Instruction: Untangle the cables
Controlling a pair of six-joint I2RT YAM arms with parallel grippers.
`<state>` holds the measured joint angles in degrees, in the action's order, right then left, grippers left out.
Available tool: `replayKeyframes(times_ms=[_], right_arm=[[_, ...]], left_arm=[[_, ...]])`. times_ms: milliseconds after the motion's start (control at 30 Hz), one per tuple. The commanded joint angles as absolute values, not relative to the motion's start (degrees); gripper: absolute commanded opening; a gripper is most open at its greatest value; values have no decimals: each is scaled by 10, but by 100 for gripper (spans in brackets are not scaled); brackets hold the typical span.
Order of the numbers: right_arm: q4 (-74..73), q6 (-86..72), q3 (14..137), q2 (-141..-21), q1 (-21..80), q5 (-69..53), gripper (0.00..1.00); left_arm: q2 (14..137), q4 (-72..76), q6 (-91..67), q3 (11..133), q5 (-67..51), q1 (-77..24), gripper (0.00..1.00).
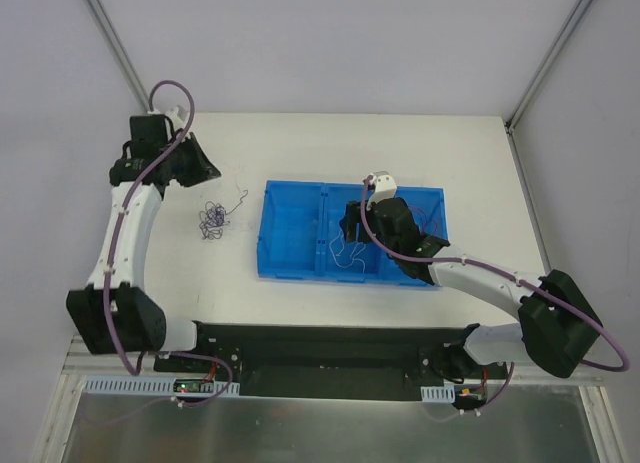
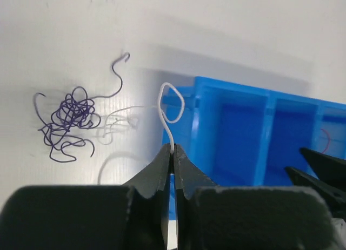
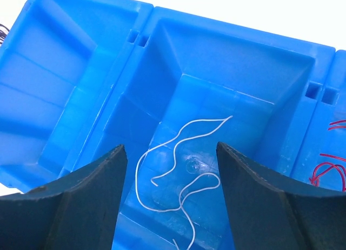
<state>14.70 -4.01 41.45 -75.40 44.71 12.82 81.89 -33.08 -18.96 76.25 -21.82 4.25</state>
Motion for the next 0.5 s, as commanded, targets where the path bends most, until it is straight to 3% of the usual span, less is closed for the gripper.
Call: replayKeyframes(times_ms=[0,300,467], right_arm=[[163,-33,421,-748,445,141,70],[165,-26,422,-755,446,139,70],[178,-14,420,-752,449,141,70]], left_arm=[[724,-353,-207,797,-179,53,0],[622,-366,-234,916,-120,60,0],[606,-365,-266,975,-163,59,0]])
